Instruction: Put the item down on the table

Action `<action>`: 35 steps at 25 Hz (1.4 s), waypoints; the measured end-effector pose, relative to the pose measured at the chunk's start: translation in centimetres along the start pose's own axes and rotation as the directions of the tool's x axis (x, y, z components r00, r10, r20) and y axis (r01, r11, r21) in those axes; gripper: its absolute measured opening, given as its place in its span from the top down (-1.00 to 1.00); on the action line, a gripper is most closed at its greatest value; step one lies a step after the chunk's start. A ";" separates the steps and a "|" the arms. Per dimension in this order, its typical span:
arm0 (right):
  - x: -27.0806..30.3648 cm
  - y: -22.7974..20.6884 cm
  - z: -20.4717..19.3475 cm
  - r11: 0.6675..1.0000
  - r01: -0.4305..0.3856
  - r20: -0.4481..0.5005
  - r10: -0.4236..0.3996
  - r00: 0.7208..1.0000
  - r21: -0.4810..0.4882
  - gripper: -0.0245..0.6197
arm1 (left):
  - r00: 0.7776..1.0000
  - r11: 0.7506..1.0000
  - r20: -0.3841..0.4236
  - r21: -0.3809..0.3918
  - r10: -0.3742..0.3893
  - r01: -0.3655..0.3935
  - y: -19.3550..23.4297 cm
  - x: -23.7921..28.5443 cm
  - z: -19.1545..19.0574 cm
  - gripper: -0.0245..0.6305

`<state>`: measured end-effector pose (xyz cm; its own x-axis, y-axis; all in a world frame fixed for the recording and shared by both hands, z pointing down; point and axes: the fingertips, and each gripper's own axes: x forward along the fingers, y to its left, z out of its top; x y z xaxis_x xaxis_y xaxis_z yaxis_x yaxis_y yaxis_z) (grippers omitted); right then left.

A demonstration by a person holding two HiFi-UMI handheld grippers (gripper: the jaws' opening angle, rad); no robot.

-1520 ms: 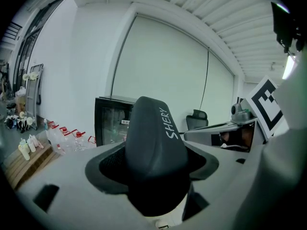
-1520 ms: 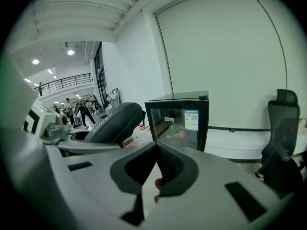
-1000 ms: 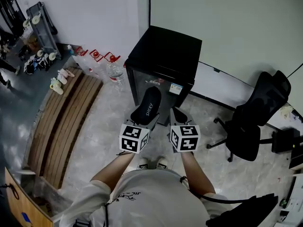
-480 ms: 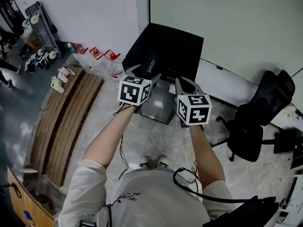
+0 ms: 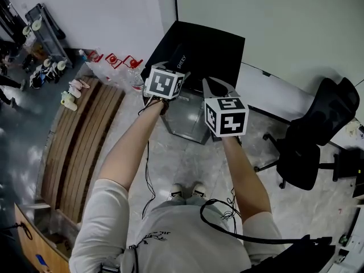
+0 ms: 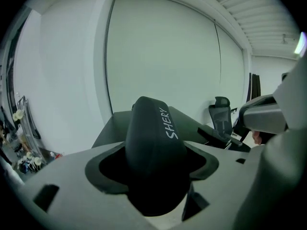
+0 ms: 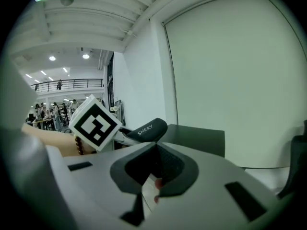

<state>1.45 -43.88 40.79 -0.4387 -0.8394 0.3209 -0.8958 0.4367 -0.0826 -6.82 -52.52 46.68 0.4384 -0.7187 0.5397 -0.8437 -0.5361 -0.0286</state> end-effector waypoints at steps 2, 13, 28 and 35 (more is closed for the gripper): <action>0.2 0.2 -0.4 1.000 -0.009 0.000 0.009 1.000 -0.003 0.91 | 0.999 0.998 -0.034 0.057 0.004 -0.003 0.3 0.8 -0.2 -0.10; 0.4 -0.3 -1.7 1.000 -0.013 -0.002 0.013 1.000 -0.024 0.91 | 0.978 0.990 -0.197 0.112 -0.061 0.084 0.5 3.5 -1.1 -0.10; 1.2 -0.4 -1.8 0.999 -0.040 0.002 0.040 0.999 -0.013 0.91 | 0.967 0.987 -0.252 0.139 -0.046 0.083 1.4 5.1 -2.4 -0.11; 1.7 -0.1 -2.3 0.999 -0.047 -0.005 0.047 0.999 0.000 0.91 | 0.970 0.982 -0.239 0.172 -0.033 0.076 2.0 4.8 -1.8 -0.19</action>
<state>0.94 -44.62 43.47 -0.4800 -0.8162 0.3217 -0.8742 0.4757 -0.0975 -6.95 -56.24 50.76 0.3790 -0.5740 0.7258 -0.7424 -0.6569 -0.1318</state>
